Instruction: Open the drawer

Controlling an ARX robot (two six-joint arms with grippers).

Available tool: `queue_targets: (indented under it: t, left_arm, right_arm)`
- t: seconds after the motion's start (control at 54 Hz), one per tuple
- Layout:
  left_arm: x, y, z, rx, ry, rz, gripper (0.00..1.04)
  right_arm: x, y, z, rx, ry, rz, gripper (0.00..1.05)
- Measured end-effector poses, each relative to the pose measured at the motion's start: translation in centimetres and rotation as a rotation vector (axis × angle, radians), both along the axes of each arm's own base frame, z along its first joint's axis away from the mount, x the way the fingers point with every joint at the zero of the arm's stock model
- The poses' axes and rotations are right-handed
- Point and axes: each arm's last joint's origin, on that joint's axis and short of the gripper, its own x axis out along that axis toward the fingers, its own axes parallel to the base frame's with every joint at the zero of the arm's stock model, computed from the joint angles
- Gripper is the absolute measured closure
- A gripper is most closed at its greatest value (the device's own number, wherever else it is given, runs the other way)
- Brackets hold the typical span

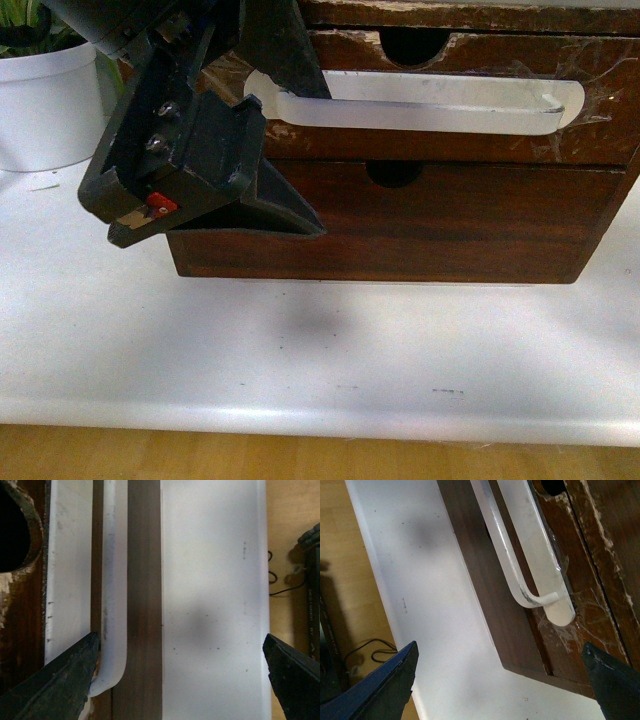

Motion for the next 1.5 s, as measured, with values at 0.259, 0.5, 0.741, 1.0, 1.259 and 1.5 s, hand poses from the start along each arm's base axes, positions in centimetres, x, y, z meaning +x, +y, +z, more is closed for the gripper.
queue_targets:
  t: [0.259,0.5,0.741,1.0,1.259,1.5]
  left_arm:
    - [0.0,0.2,-0.2,0.011,0.016,-0.014,0.06]
    - [0.0,0.4,-0.2,0.002,0.015,-0.015,0.06]
    - [0.1,0.3,-0.2,-0.001,0.011,-0.015,0.06]
    - [0.1,0.3,-0.3,-0.001,0.01,-0.015,0.06]
    - [0.0,0.4,-0.4,0.0,0.011,-0.016,0.06]
    - [-0.1,0.4,-0.6,0.02,-0.002,-0.038,0.06]
  right_arm:
    - [0.1,1.6,-0.2,-0.002,-0.006,0.052,0.09]
    - [1.1,2.8,-1.2,0.007,0.002,0.07,0.09]
    - [2.3,3.9,-2.6,0.023,0.042,0.073,0.09]
    - [3.2,4.5,-3.8,0.023,0.068,0.062,0.09]
    - [3.5,4.7,-4.4,0.014,0.094,0.072,0.09]
    - [3.6,4.8,-4.4,0.013,0.112,0.082,0.09]
